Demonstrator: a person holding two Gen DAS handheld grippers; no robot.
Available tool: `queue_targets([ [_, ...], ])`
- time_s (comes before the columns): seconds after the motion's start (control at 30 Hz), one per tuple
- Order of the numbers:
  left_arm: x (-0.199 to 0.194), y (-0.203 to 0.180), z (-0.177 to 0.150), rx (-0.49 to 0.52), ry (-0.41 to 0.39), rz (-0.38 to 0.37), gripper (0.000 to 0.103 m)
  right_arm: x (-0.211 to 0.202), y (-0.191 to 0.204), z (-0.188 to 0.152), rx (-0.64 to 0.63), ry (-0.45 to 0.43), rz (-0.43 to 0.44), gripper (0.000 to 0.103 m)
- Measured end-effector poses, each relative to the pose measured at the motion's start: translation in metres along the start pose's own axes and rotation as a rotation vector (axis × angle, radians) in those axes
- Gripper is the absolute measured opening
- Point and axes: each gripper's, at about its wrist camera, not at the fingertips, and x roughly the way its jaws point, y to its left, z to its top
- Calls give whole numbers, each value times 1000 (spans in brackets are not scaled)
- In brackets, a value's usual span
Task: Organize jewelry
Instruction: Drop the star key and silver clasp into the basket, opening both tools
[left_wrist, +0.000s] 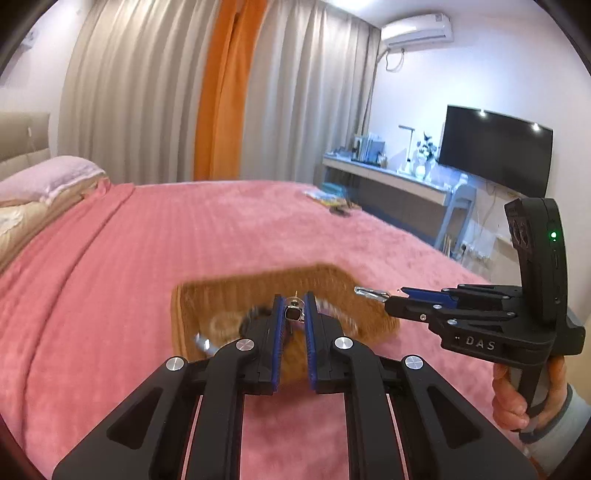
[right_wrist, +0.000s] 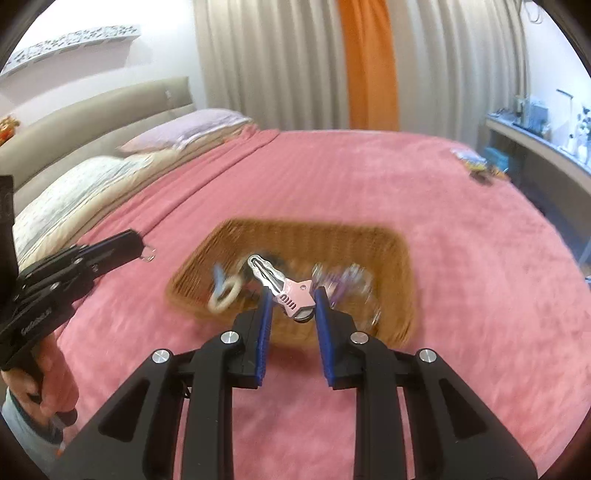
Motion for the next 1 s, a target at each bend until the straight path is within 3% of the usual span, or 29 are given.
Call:
queue_targets([
  [0.23,66,25,15,-60,35,2,9,64,-28,41,52,39,-84,20],
  [0.43,108,52,-6,-132,58,30,9,141,-54,33,155,172,-70,20],
  [0.57,130,64,-20,-144,118,47,9,166,-59,21,172,219,-94,21],
  [0.63,132,68,-22,-167,133,19,9,169,-60,19,173,218,-100,21],
  [0.77,124,69,-22,-175,121,8,30,168,-58,20,175,211,-102,22],
  [0.8,121,67,-21,-171,114,10,33,165,-57,21,173,203,-102,26],
  [0.87,110,64,-17,-174,94,8,51,150,-56,24,167,179,-98,36],
  [0.9,105,62,-14,-175,80,15,54,141,-54,27,161,165,-98,42],
  [1.0,77,52,-7,-172,38,32,58,110,-43,34,131,124,-114,42],
])
